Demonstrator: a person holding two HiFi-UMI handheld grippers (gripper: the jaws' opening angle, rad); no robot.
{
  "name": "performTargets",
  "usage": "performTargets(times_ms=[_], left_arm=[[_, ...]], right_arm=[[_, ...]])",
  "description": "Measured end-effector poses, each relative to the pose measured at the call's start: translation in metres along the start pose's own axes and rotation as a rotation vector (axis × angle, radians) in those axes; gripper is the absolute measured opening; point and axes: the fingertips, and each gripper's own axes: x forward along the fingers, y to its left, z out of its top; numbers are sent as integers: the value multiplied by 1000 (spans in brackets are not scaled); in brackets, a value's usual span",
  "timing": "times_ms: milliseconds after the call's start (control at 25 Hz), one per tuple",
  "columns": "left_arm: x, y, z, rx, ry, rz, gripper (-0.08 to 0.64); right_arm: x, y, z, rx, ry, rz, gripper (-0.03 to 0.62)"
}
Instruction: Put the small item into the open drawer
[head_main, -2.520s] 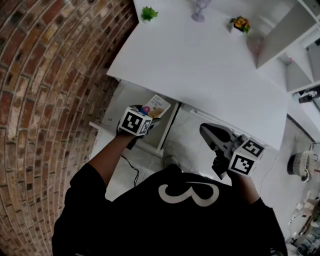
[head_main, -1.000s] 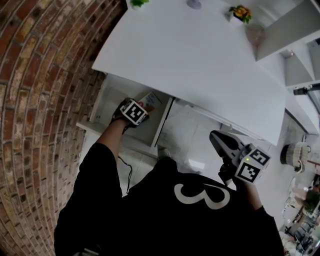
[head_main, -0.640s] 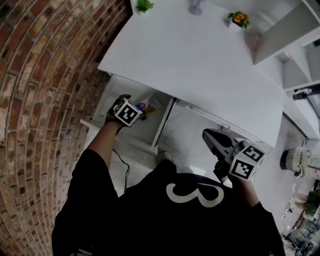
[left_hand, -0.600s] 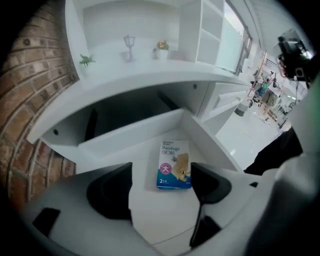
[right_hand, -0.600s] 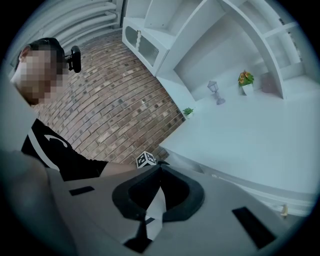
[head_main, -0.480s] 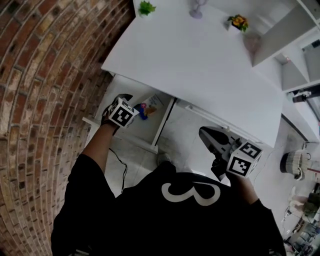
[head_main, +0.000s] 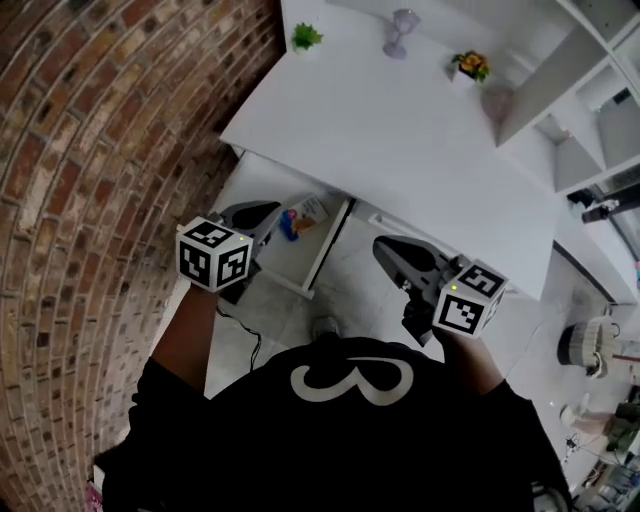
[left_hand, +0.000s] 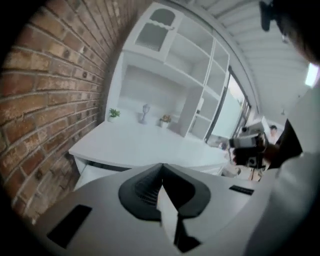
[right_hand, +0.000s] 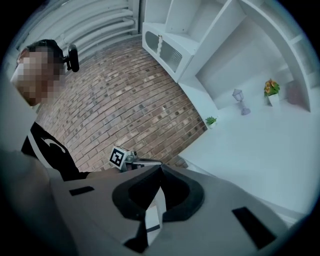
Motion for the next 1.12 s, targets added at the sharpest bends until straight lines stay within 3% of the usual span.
performTargets(times_ms=[80, 200, 440, 840, 1120], left_arm=[[-19, -24, 19, -55, -87, -37, 2], [-45, -57, 37, -77, -167, -76, 2], [-95, -105, 56, -74, -285, -90, 2], [-144, -130, 67, -71, -397, -31, 2], [-142, -134, 60, -92, -406, -40, 2]], right_arm=[[2, 10, 6, -30, -7, 23, 11], [5, 24, 13, -61, -18, 62, 11], [16, 58, 28, -93, -59, 165, 11], [18, 113, 42, -200, -104, 341, 9], [12, 114, 34, -190, -102, 335, 9]])
